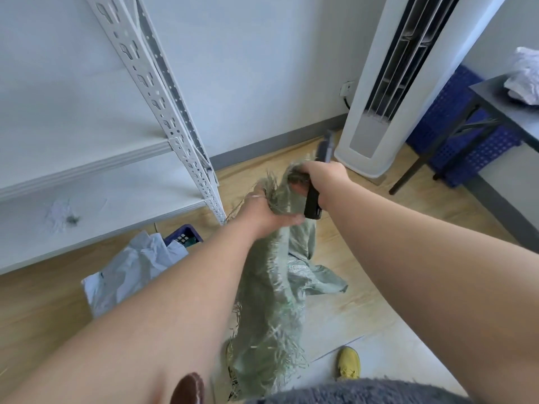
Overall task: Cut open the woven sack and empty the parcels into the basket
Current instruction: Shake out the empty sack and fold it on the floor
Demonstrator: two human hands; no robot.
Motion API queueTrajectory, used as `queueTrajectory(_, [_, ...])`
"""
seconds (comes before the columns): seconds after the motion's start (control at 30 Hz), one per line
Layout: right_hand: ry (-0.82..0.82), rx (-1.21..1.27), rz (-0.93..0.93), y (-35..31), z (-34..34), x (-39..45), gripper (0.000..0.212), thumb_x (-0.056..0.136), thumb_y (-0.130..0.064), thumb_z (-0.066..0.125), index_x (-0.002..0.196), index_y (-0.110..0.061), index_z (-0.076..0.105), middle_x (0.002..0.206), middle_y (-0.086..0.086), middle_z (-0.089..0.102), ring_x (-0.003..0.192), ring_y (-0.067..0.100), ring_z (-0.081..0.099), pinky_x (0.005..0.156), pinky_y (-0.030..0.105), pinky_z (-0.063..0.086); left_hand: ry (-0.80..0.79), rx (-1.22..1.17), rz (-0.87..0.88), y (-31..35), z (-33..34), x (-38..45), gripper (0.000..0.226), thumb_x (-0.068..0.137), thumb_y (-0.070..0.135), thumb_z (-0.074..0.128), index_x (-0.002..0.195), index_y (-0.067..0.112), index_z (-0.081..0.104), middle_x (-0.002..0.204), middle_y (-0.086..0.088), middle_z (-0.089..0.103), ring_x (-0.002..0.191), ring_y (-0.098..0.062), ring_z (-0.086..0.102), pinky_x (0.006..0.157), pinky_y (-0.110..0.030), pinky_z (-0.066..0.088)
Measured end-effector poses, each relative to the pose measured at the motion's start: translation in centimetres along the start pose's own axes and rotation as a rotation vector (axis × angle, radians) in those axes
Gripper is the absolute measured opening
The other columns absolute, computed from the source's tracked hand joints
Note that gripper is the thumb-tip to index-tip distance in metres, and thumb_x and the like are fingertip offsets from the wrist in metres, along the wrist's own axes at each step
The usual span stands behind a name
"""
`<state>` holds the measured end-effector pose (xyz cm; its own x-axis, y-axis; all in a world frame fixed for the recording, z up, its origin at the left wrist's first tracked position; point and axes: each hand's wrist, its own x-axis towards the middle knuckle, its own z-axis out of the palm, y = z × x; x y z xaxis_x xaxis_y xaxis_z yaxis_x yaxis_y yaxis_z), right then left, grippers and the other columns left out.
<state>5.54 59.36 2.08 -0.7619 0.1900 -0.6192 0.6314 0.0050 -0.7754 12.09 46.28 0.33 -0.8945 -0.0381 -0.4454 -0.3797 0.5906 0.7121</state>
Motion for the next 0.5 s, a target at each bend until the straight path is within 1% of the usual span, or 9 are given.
queueTrajectory(0.03, [-0.069, -0.038, -0.017, -0.1, 0.5, -0.1, 0.032, 0.077, -0.017, 0.074, 0.101, -0.006, 0.056, 0.091, 0.014, 0.069, 0.080, 0.031, 0.072, 0.076, 0.043, 0.060, 0.040, 0.022, 0.013, -0.3, 0.4, 0.1, 0.093, 0.067, 0.044, 0.084, 0.142, 0.023, 0.033, 0.124, 0.004, 0.053, 0.109, -0.013, 0.050, 0.089, -0.026, 0.040])
queueTrajectory(0.13, [-0.298, -0.092, -0.055, -0.5, 1.1, -0.7, 0.025, 0.083, -0.007, 0.071, 0.103, -0.005, 0.057, 0.094, 0.017, 0.070, 0.077, 0.027, 0.074, 0.067, 0.033, 0.060, 0.245, 0.103, -0.042, -0.9, -0.3, 0.2, 0.031, 0.090, 0.022, 0.061, 0.120, 0.027, 0.056, 0.107, 0.001, 0.064, 0.100, -0.024, 0.061, 0.076, -0.028, 0.044])
queueTrajectory(0.17, [-0.348, -0.138, -0.085, -0.3, 1.0, -0.9, 0.024, 0.084, -0.006, 0.070, 0.107, -0.005, 0.060, 0.091, 0.016, 0.070, 0.071, 0.023, 0.072, 0.060, 0.028, 0.057, 0.287, 0.122, -0.080, -1.1, -0.8, 0.3, 0.031, 0.094, 0.011, 0.051, 0.120, 0.025, 0.059, 0.115, -0.006, 0.065, 0.100, -0.028, 0.060, 0.074, -0.028, 0.042])
queueTrajectory(0.2, [-0.374, -0.194, -0.126, -0.1, 0.9, -0.9, 0.026, 0.085, -0.006, 0.068, 0.110, -0.007, 0.062, 0.088, 0.014, 0.069, 0.067, 0.021, 0.067, 0.055, 0.026, 0.053, 0.303, 0.131, -0.117, -1.3, -1.3, 0.3, 0.042, 0.094, 0.002, 0.044, 0.129, 0.023, 0.056, 0.126, -0.010, 0.061, 0.106, -0.030, 0.059, 0.075, -0.027, 0.041])
queueTrajectory(0.27, [-0.388, -0.306, -0.207, 0.7, 0.3, -0.8, 0.034, 0.084, -0.007, 0.070, 0.116, -0.014, 0.062, 0.081, 0.009, 0.063, 0.062, 0.018, 0.056, 0.052, 0.025, 0.048, 0.309, 0.075, -0.146, -1.9, -2.0, 0.4, 0.058, 0.091, -0.007, 0.040, 0.141, 0.020, 0.045, 0.140, -0.011, 0.051, 0.111, -0.031, 0.056, 0.079, -0.027, 0.041])
queueTrajectory(0.33, [-0.370, -0.417, -0.226, 1.9, -0.5, -0.1, 0.046, 0.080, -0.010, 0.075, 0.121, -0.022, 0.058, 0.082, 0.006, 0.060, 0.058, 0.015, 0.051, 0.057, 0.028, 0.049, 0.316, -0.050, -0.146, -2.1, -2.3, 0.5, 0.056, 0.093, -0.003, 0.047, 0.143, 0.019, 0.041, 0.139, -0.012, 0.051, 0.096, -0.028, 0.059, 0.074, -0.028, 0.044])
queueTrajectory(0.4, [-0.319, -0.538, -0.213, 3.1, -1.3, 0.3, 0.057, 0.078, -0.008, 0.076, 0.129, -0.024, 0.055, 0.096, 0.008, 0.063, 0.060, 0.016, 0.053, 0.064, 0.031, 0.053, 0.295, -0.248, -0.136, -2.2, -2.6, 0.8, 0.050, 0.096, 0.003, 0.049, 0.142, 0.018, 0.041, 0.135, -0.012, 0.051, 0.081, -0.022, 0.057, 0.069, -0.030, 0.043])
queueTrajectory(0.43, [-0.297, -0.575, -0.208, 3.6, -1.5, 0.5, 0.058, 0.078, -0.006, 0.075, 0.130, -0.023, 0.055, 0.098, 0.008, 0.063, 0.060, 0.017, 0.054, 0.064, 0.030, 0.053, 0.293, -0.347, -0.119, -2.1, -2.9, 0.9, 0.045, 0.097, 0.006, 0.048, 0.141, 0.017, 0.043, 0.132, -0.010, 0.053, 0.083, -0.019, 0.054, 0.073, -0.029, 0.042])
queueTrajectory(0.5, [-0.272, -0.577, -0.189, 4.3, -1.6, 0.6, 0.052, 0.079, -0.009, 0.076, 0.125, -0.025, 0.058, 0.086, 0.004, 0.061, 0.058, 0.015, 0.054, 0.059, 0.027, 0.051, 0.305, -0.449, -0.095, -1.6, -3.7, 0.8, 0.036, 0.099, 0.010, 0.045, 0.136, 0.010, 0.048, 0.118, -0.005, 0.057, 0.098, -0.017, 0.049, 0.085, -0.026, 0.035])
